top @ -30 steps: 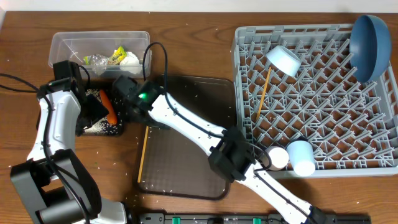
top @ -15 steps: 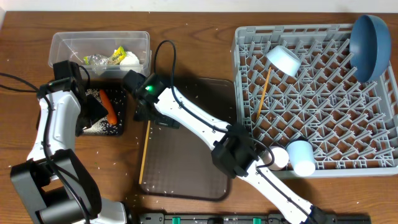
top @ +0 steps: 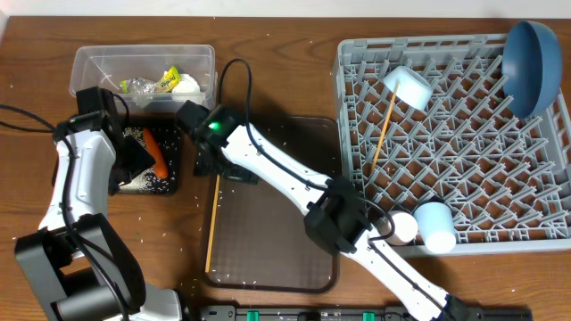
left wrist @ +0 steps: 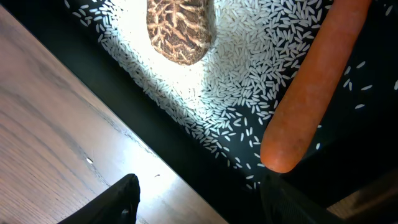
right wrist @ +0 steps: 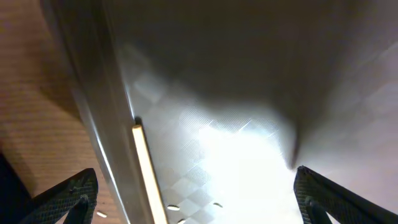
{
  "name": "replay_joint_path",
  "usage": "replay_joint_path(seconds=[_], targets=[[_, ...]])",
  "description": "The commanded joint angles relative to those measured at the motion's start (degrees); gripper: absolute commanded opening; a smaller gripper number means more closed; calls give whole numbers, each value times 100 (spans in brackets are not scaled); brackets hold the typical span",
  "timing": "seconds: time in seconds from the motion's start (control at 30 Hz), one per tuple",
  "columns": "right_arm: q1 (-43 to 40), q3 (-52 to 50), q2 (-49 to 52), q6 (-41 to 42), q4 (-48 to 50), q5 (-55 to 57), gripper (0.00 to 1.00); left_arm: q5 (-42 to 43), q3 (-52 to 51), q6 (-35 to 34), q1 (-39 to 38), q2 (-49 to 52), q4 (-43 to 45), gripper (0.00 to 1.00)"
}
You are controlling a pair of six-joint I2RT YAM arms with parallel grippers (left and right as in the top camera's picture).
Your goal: Sort waste into correct bins and load items into the dishwasher rack
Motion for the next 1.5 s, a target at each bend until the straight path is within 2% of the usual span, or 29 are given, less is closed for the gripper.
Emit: replay_joint_path(seconds=[0.0, 0.3, 0.77, 1.0, 1.2, 1.3, 1.37, 1.4, 1.47], targets=[[-46, 39, -592, -367, -105, 461, 95, -131, -59, -13, 24, 7, -15, 63], [195, -92, -551, -619, -588, 155, 92, -131, -59, -15, 24, 7, -15, 63], [195, -949, -496, -664, -24, -782, 91, -131, -59, -13, 24, 4, -13, 64], [-122, -1663, -496, -647, 413, -1589, 90, -131, -59, -15, 24, 4, -13, 63], [-323, -2055, -496, -675, 789, -2153, 78, -129, -59, -15, 24, 7, 7, 64], [-400, -1932, -546, -1034, 990, -2184, 87, -129, -61, -15, 24, 7, 11, 64], [-470, -1681, -623, -1587, 1040, -2017, 95, -129, -61, -17, 24, 7, 26, 64], [-505, -1547, -662, -1937, 1003, -1832, 99, -129, -61, -17, 24, 7, 26, 63], [-562, -1235, -800, -2485, 682, -1064, 99, -129, -61, -17, 24, 7, 28, 63]])
